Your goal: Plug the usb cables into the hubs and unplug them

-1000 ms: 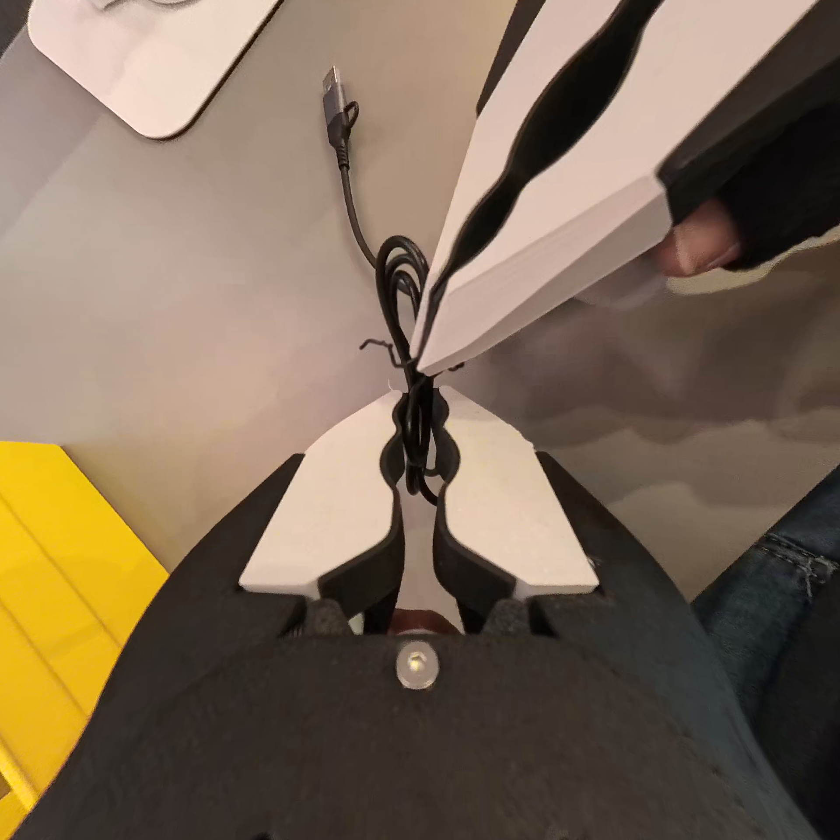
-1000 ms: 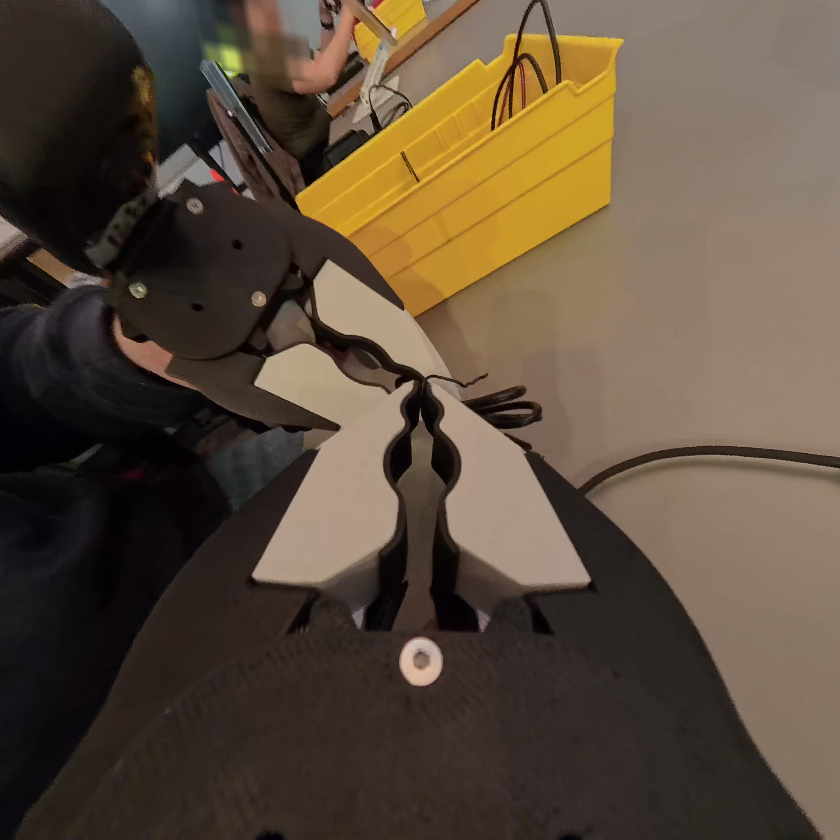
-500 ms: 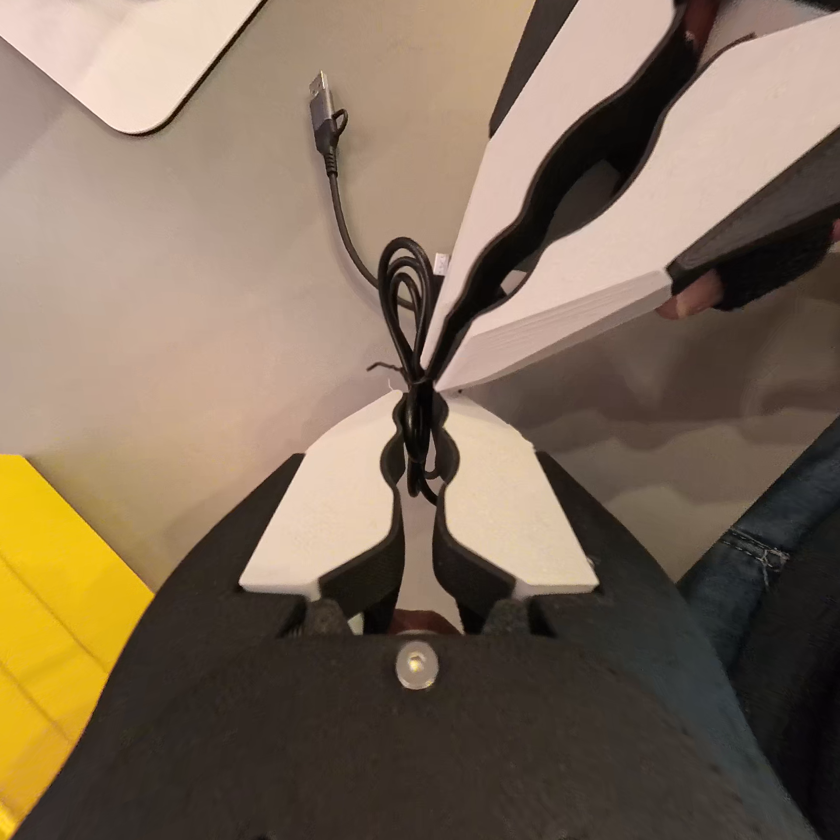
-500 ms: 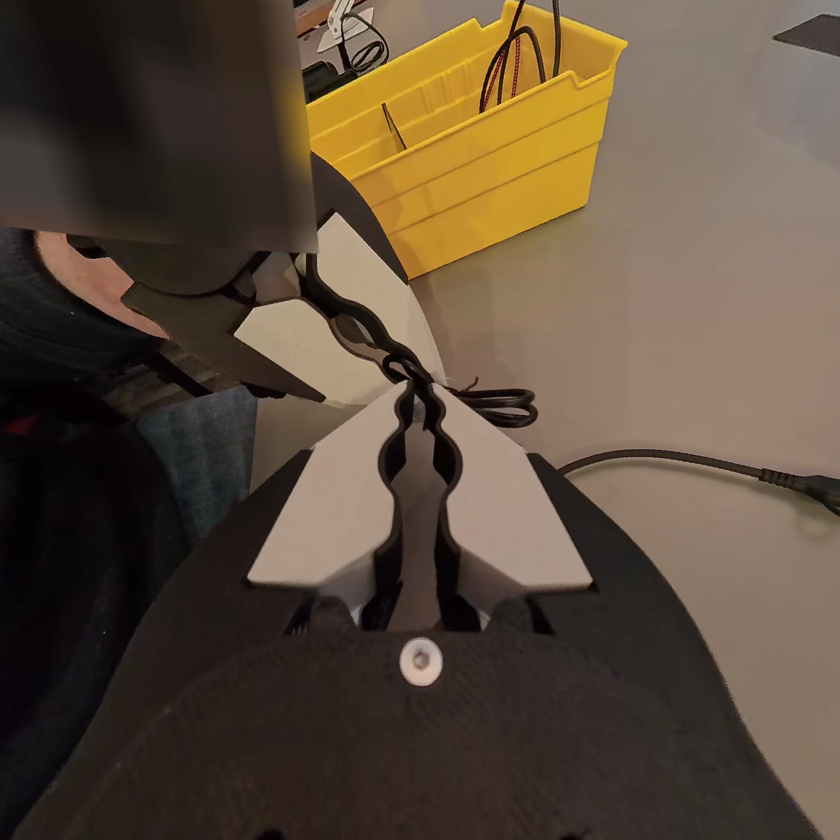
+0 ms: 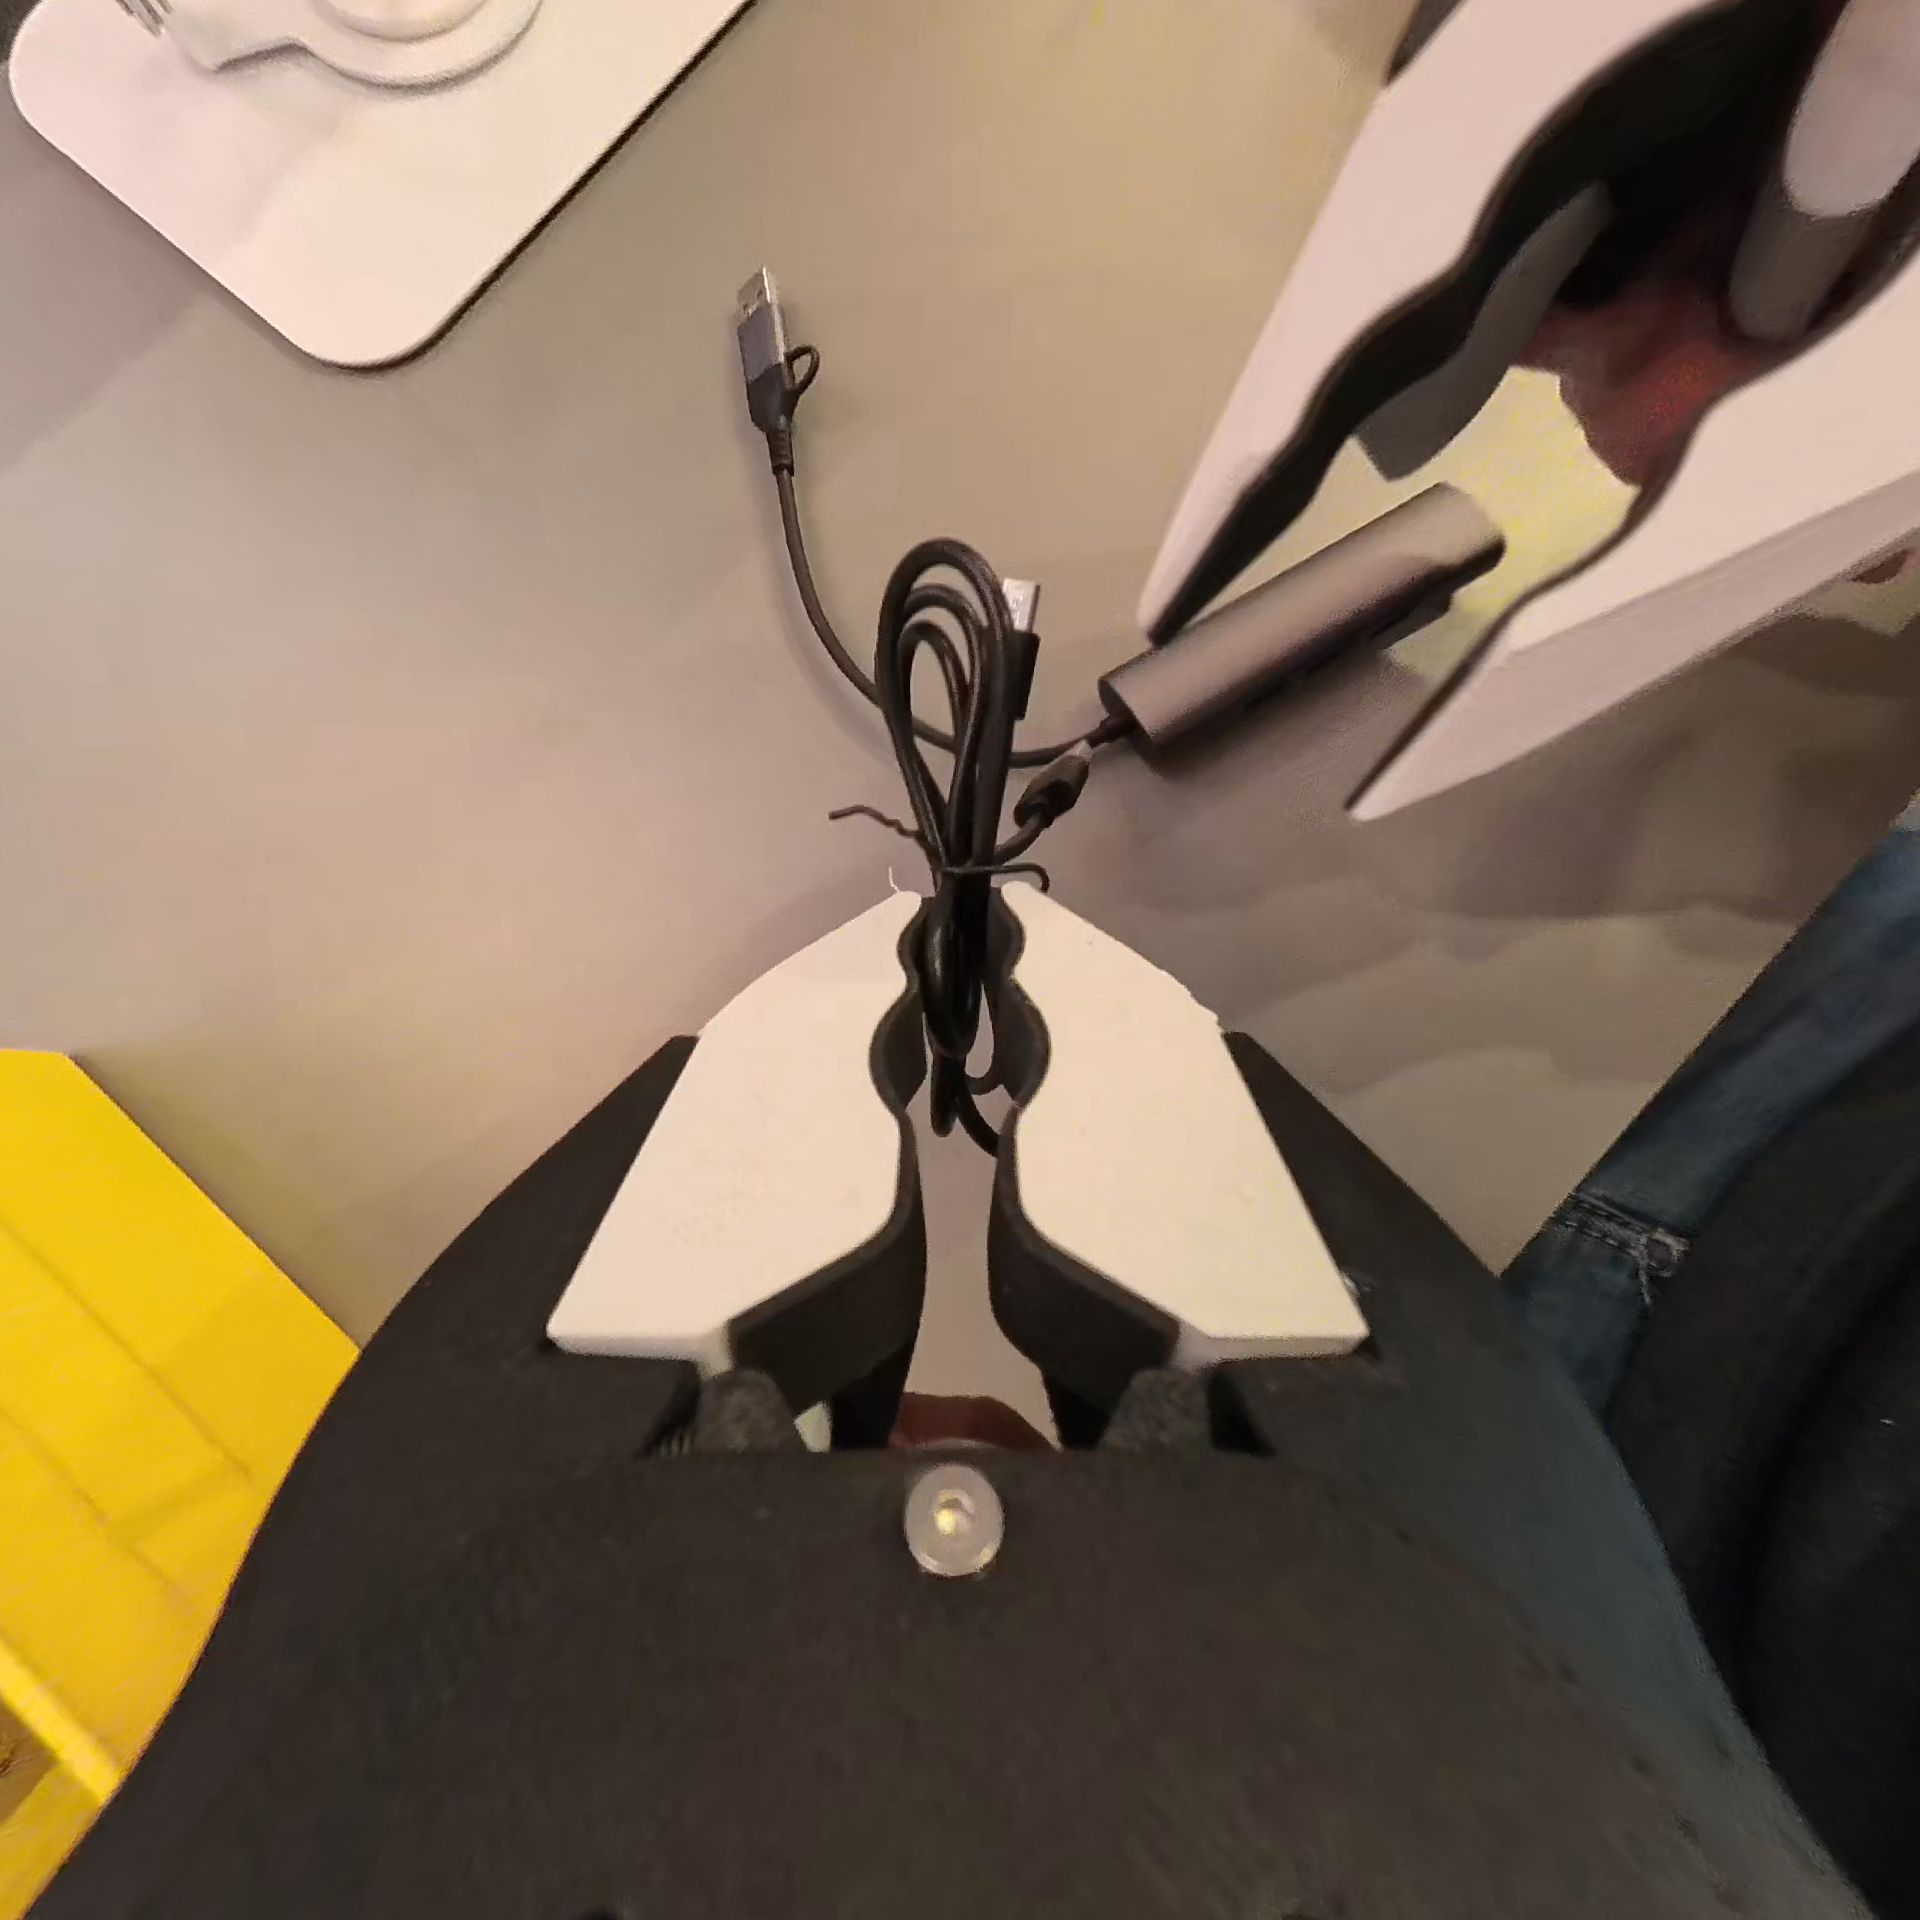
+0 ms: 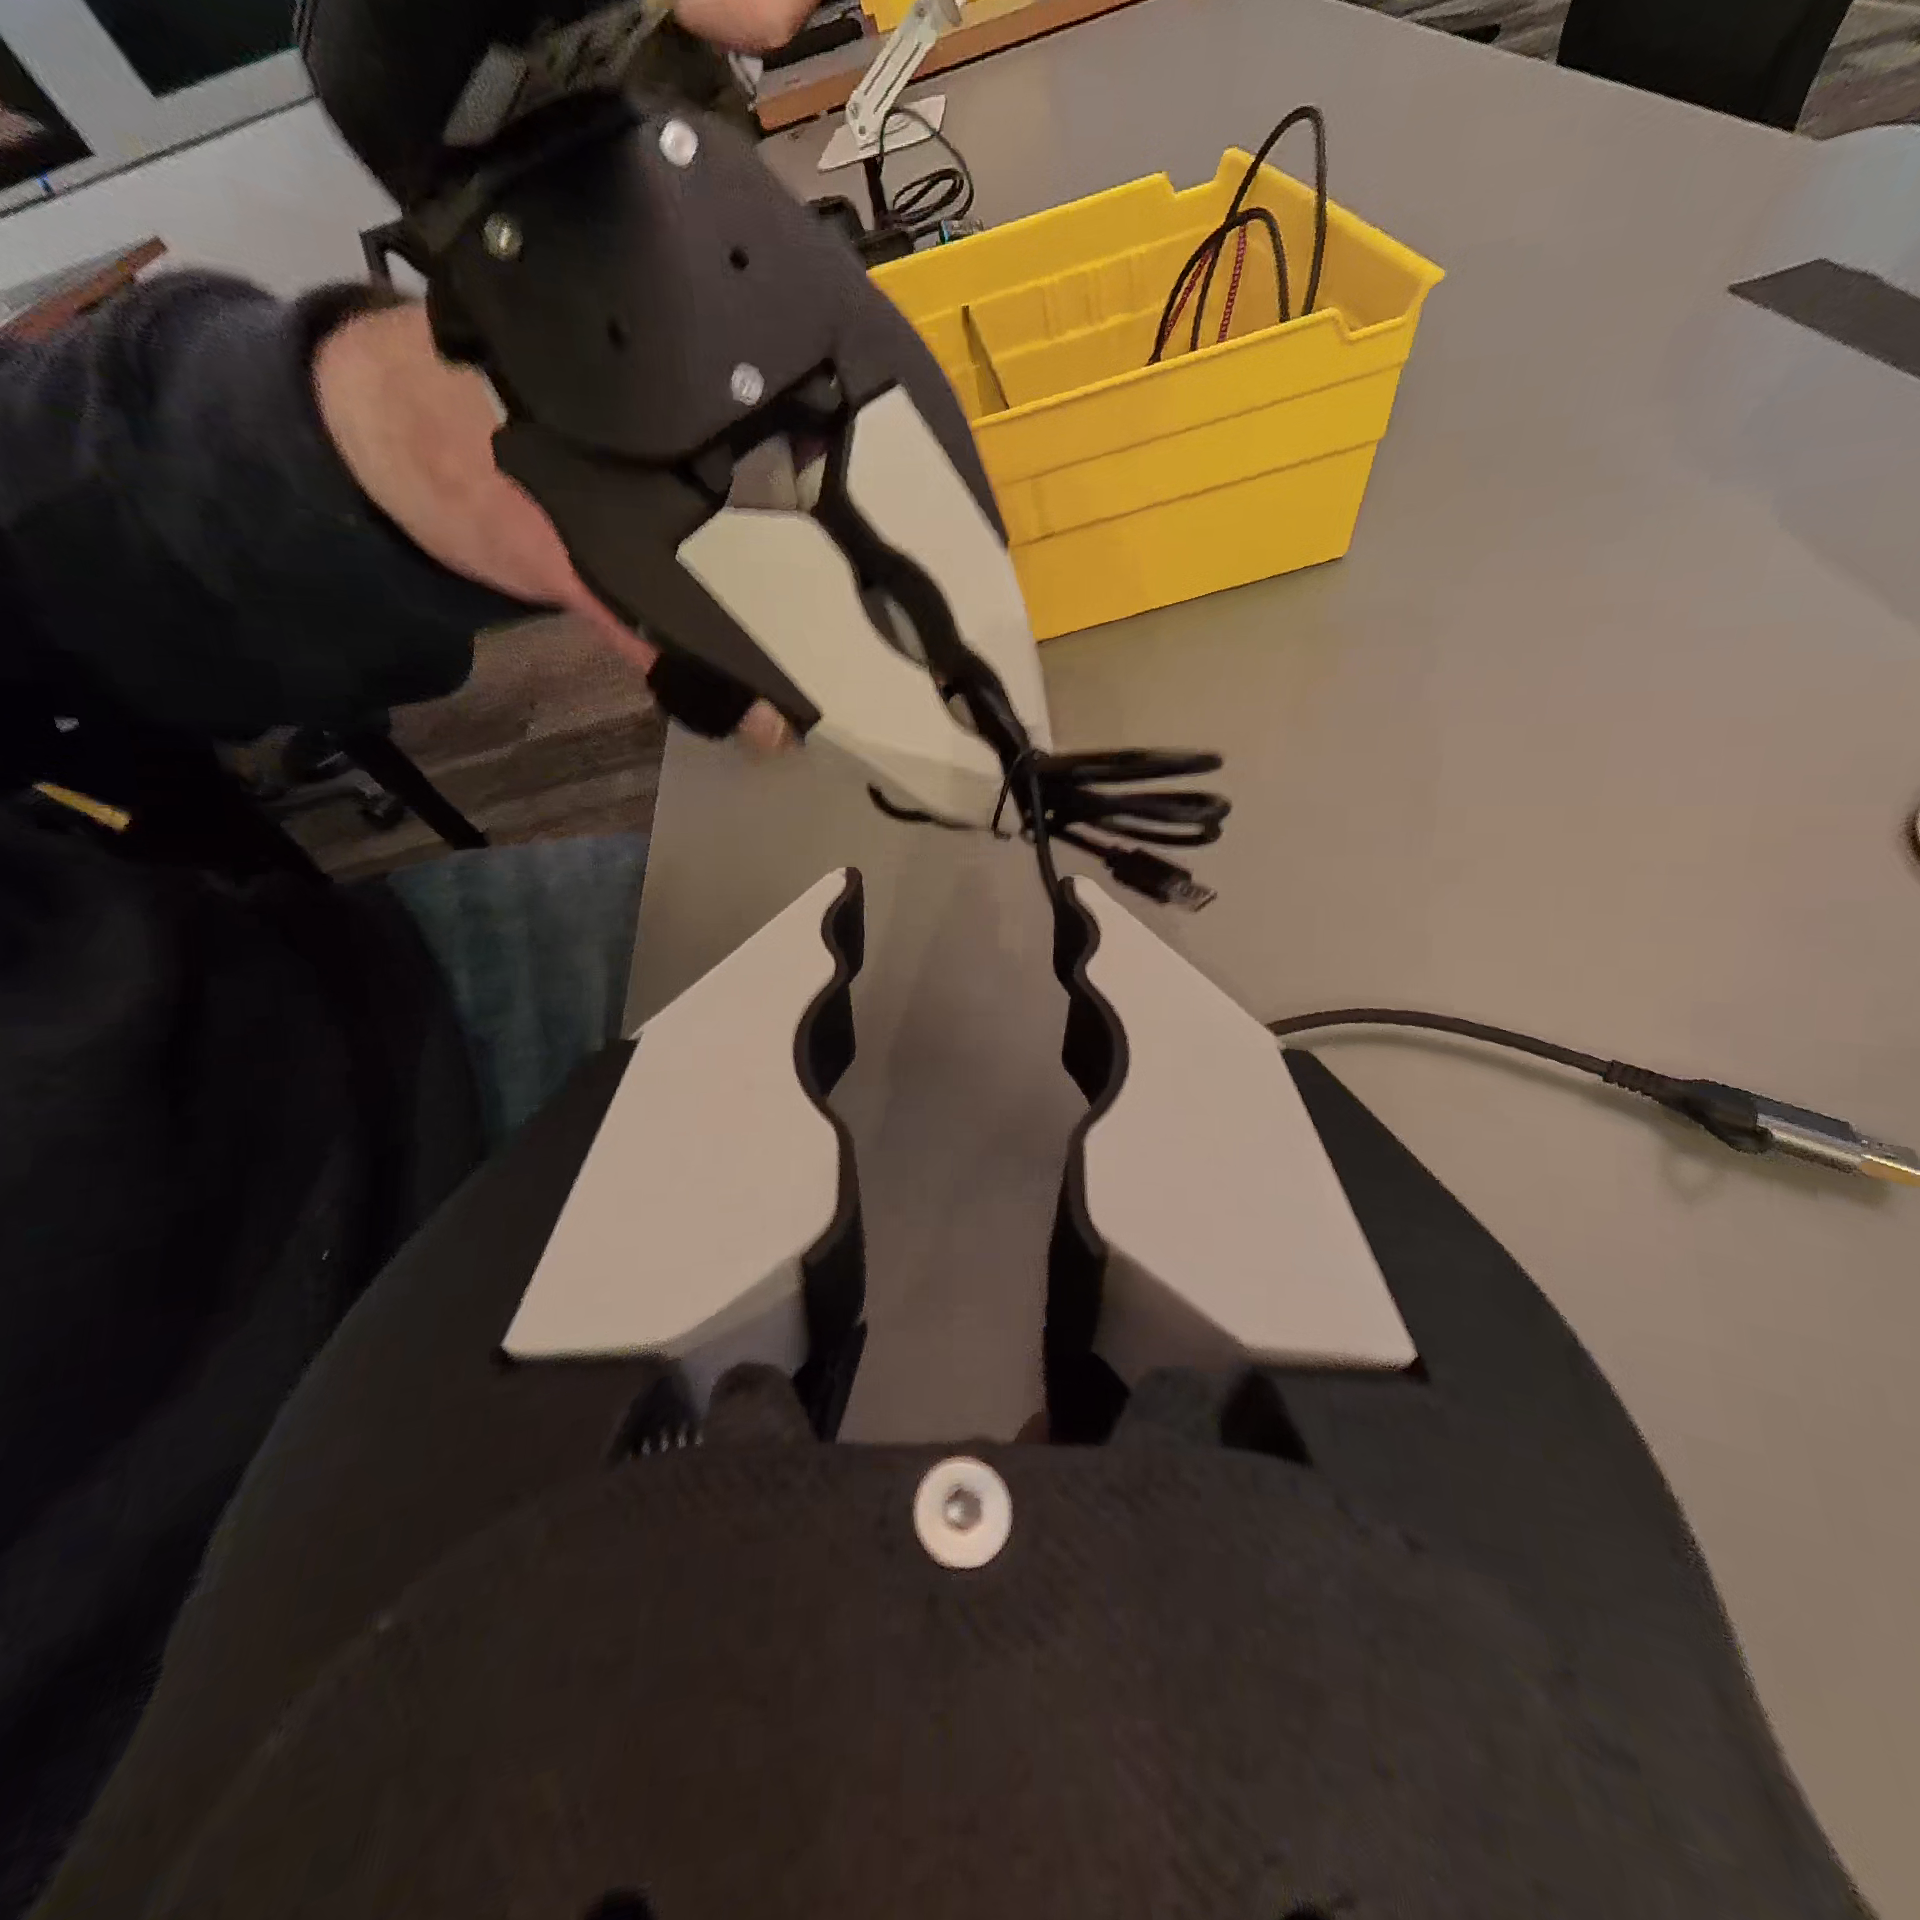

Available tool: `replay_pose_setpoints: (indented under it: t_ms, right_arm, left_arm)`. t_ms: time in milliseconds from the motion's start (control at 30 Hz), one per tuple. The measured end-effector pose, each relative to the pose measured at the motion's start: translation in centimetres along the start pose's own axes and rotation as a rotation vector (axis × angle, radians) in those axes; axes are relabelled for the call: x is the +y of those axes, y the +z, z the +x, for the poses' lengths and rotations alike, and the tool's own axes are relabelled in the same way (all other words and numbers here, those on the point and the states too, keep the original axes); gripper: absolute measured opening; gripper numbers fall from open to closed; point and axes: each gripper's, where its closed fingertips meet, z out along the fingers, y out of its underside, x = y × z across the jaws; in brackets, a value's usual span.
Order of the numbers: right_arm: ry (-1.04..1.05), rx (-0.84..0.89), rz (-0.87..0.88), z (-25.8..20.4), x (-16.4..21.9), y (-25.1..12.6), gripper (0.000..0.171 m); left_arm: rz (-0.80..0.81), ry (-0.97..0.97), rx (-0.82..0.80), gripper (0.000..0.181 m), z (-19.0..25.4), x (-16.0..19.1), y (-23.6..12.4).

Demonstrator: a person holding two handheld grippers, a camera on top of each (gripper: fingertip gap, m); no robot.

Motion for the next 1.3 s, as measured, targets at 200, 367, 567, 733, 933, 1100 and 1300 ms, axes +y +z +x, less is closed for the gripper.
replay_pose_setpoints:
  t_ms: [200, 367, 567, 733, 933, 1100, 1300]
  right_arm:
    - [-0.032, -0.137, 0.033, -3.1, 0.9, -1.1, 0.032]
    - [0.073, -0.187, 0.118, -3.9, 1.3, 0.6, 0.055]
    - [0.135, -0.151, 0.267, -2.3, -0.1, 3.0, 0.061]
    - [0.082, -0.129, 0.447, -0.9, -3.3, 2.0, 0.065]
    - [-0.070, -0.135, 0.562, -0.6, -5.0, 0.7, 0.064]
    - [-0.257, -0.089, 0.601, -0.8, -6.3, -0.7, 0.059]
    - [-0.392, -0.081, 0.629, -1.4, -7.7, -2.0, 0.061]
  left_arm:
    - [0.043, -0.022, 0.024, 0.007, -0.6, -1.3, -1.8]
    - [0.081, -0.047, 0.077, 0.007, -0.2, -2.6, -3.2]
    - [0.147, -0.075, 0.153, 0.007, 0.7, -4.6, -4.8]
    - [0.180, -0.082, 0.211, 0.007, 1.7, -5.8, -5.9]
    - [0.206, -0.090, 0.279, 0.007, 2.5, -7.1, -7.1]
    - [0.221, -0.106, 0.356, 0.007, 3.5, -7.8, -7.9]
    - [0.233, -0.110, 0.431, 0.007, 4.5, -8.5, -8.5]
